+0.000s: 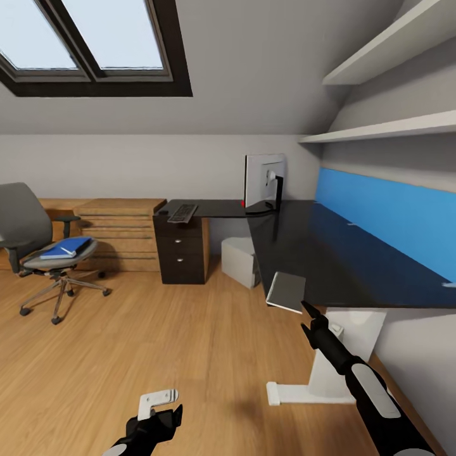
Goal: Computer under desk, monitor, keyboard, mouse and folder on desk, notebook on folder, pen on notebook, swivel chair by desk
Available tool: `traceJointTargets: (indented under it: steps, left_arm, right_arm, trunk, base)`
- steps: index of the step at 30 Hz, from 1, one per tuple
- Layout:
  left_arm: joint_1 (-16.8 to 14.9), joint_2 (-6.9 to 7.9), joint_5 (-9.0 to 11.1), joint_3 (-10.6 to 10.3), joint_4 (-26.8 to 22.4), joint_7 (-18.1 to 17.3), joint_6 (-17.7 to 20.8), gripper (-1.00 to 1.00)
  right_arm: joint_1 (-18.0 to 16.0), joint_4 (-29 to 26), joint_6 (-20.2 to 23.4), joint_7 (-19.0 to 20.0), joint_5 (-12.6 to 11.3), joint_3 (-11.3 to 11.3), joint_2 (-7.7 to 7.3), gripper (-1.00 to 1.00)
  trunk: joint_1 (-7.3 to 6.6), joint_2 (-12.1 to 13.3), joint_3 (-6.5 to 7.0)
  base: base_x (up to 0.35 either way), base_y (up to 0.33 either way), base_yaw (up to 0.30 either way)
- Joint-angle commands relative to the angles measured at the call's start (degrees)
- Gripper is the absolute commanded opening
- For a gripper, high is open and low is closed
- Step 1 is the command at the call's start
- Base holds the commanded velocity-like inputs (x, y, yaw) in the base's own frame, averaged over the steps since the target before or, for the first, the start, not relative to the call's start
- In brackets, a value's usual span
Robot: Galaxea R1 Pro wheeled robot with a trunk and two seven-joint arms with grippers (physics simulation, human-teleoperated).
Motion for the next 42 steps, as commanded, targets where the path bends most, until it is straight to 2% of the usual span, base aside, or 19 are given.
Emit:
traceJointTargets:
  steps: [1, 9, 14, 42]
  left_arm:
    - [-0.01, 0.0, 0.61, -0.06, -0.08, 0.52, 0.16, 1.0]
    - [-0.01, 0.0, 0.53, -0.12, -0.12, 0.56, 0.1, 1.0]
    - [-0.01, 0.0, 0.52, -0.11, -0.11, 0.58, 0.08, 1.0]
    - [-0.01, 0.0, 0.52, -0.09, -0.09, 0.66, 0.08, 1.0]
  right_arm:
    - [-0.03, 0.01, 0.39, 0.06, -0.4, -0.1, 0.01, 1.0]
    - [-0.03, 0.01, 0.39, 0.02, -0.4, -0.1, -0.07, 1.0]
    - [-0.03, -0.01, 0.39, -0.01, -0.4, -0.15, -0.08, 1.0]
    - [-0.03, 0.07, 0.31, -0.15, -0.37, -0.12, -0.07, 1.0]
  trunk:
    - [0.01, -0.02, -0.05]
    - [0.01, -0.02, -0.05]
    - [-1.09, 1.98, 0.85]
    - [-1.09, 1.98, 0.85]
  base:
    - [0.072, 0.0, 0.0]
    - [0.022, 0.0, 0.0]
    - [0.002, 0.0, 0.0]
    - [0.035, 0.0, 0.0]
